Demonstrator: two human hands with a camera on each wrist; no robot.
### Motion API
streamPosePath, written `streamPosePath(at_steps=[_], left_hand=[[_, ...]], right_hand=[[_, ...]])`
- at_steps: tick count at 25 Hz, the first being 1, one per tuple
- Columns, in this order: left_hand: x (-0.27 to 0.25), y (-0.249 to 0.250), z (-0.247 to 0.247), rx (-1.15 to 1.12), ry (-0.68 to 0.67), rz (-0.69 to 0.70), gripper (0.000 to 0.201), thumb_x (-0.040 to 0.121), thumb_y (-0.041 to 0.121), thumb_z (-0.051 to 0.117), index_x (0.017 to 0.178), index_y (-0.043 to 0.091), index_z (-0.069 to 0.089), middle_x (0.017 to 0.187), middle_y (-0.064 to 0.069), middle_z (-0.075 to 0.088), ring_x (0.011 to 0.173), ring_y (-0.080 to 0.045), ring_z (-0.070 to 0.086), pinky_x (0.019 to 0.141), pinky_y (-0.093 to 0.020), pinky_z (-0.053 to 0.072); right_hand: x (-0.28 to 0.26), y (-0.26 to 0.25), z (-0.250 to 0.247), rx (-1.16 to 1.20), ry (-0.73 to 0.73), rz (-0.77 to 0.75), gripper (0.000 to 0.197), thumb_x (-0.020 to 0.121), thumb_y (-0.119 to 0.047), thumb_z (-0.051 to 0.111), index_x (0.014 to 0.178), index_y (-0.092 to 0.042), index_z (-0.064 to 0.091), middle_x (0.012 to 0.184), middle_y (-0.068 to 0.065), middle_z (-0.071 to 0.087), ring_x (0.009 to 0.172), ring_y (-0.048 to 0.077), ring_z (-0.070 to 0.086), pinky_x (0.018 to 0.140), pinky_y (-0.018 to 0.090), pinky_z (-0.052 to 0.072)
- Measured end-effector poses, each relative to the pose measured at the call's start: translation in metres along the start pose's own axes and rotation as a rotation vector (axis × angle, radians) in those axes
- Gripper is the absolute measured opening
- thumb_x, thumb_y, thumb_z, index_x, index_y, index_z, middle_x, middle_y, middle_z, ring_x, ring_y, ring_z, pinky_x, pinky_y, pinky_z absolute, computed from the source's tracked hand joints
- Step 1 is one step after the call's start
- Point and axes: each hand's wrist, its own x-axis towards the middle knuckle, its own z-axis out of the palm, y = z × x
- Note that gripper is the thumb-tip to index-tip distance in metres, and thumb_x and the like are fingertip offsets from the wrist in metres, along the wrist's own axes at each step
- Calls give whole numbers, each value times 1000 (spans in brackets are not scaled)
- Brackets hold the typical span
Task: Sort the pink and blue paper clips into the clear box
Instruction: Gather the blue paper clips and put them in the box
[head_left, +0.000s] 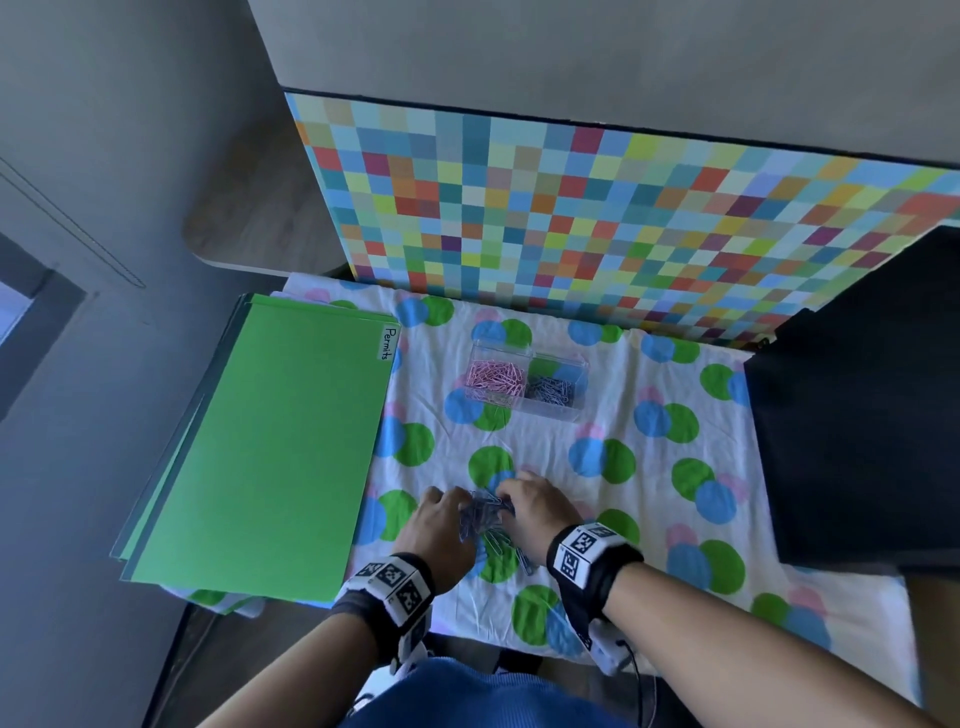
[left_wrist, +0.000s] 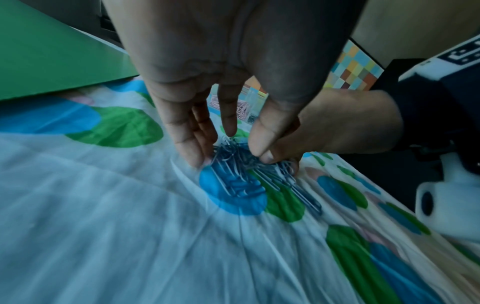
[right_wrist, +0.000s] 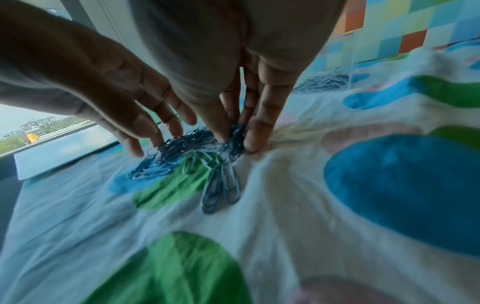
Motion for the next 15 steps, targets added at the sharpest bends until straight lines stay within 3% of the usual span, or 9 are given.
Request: streamPosePath(at_steps=[4,7,9,12,15], left_hand=[[6,2,-5,-43,63,15,42,83,24,60,124,25,49,119,-1,48,107,-20,55,92,-30,46],[19,13,-12,-267,121,1,29,90,26,57,117,18,58,110,-3,57,91,-15,59,80,-25,49],[33,20,-18,-618,85,-109,23,95,28,51,106,11,62,100,-10,63,80,-15,58,70,-27,47],[43,30,-30,-1246,-88,-346,37,100,34,39,89,6,61,81,-12,64,69,-21,58,62,-29,48],[44,32,-38,-1518,-142,-386,40,100,31,35,82,4,59,66,-9,63,56,-20,61,51,-27,51]], right_hand=[[-2,1,2,91,98,44,12,88,-7,56,88,-6,68,99,12,65,95,25,64,80,28,51],[-2,-2,-9,185,177,52,16,88,-8,56,89,-5,72,98,14,69,94,26,66,83,33,53],[-2,-10,-22,242,221,-3,17,86,-10,58,93,-7,73,94,13,71,88,24,66,79,29,52],[0,-30,-40,342,238,-110,19,85,-7,59,97,-11,73,93,9,70,80,16,63,69,9,43],[6,-47,-45,381,220,-203,33,81,-4,60,110,-16,68,103,6,68,89,16,63,81,16,47]])
